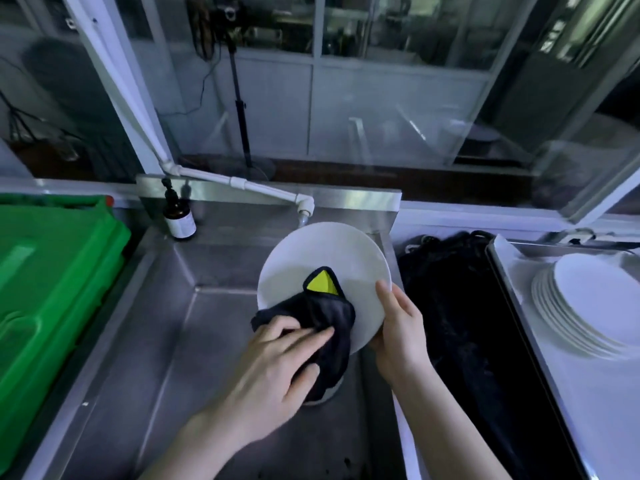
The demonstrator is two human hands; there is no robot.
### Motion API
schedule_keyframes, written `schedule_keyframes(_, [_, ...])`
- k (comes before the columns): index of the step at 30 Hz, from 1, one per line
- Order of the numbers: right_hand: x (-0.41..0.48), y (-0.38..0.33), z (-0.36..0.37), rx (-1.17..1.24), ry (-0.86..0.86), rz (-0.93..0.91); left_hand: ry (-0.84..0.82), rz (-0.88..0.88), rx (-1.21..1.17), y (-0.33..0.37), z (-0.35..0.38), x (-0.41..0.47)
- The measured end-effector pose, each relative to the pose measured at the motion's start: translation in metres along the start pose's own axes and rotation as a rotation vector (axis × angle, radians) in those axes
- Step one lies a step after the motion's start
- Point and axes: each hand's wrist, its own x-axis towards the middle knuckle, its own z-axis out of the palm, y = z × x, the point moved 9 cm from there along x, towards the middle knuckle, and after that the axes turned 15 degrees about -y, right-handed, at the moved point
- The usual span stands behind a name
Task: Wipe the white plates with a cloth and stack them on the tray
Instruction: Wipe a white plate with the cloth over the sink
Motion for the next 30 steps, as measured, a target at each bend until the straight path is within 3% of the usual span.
schedule_keyframes(3, [-0.013, -0.002, 0.006, -0.021, -0.013, 0.005, 0.059, 0.078, 0.006, 0.016, -0.003, 0.019])
schedule_keyframes(8, [-0.024, -0.01, 0.01, -0.012, -0.016, -0.039, 0.119, 0.059, 0.073, 0.028, -0.001, 0.047])
schedule_keyframes(12, [-0.027, -0.025, 0.004, 0.001, -0.016, -0.055, 0.108, -0.123, 0.041, -0.007, -0.004, 0.048])
schedule_keyframes(15, [-0.027, -0.04, -0.008, 0.028, 0.038, -0.113, 0.093, -0.213, 0.166, -0.02, -0.004, 0.034])
schedule_keyframes(23, [-0.028, -0.012, 0.015, 0.008, 0.015, -0.054, 0.004, -0.019, 0.217, 0.023, 0.014, 0.052])
schedule_keyframes(30, [-0.028, -0.018, 0.017, -0.004, -0.037, -0.002, -0.047, -0.271, 0.315, -0.048, -0.025, 0.079])
